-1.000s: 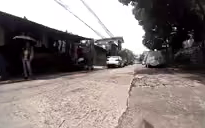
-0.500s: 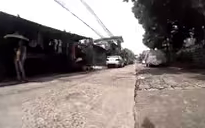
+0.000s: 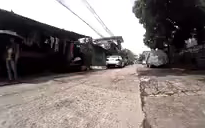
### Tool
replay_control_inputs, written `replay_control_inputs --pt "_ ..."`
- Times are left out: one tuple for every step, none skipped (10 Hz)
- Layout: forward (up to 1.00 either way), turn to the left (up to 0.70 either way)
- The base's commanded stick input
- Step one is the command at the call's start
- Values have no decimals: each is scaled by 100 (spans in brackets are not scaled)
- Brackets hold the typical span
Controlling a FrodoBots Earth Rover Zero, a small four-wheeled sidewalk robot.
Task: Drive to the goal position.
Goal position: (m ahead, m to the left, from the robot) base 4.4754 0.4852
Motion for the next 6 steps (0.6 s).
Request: replay_control_inputs --pt "70 0" --pt "70 0" --pt "70 0" --pt "70 0" --pt "70 0" --pt "70 0"
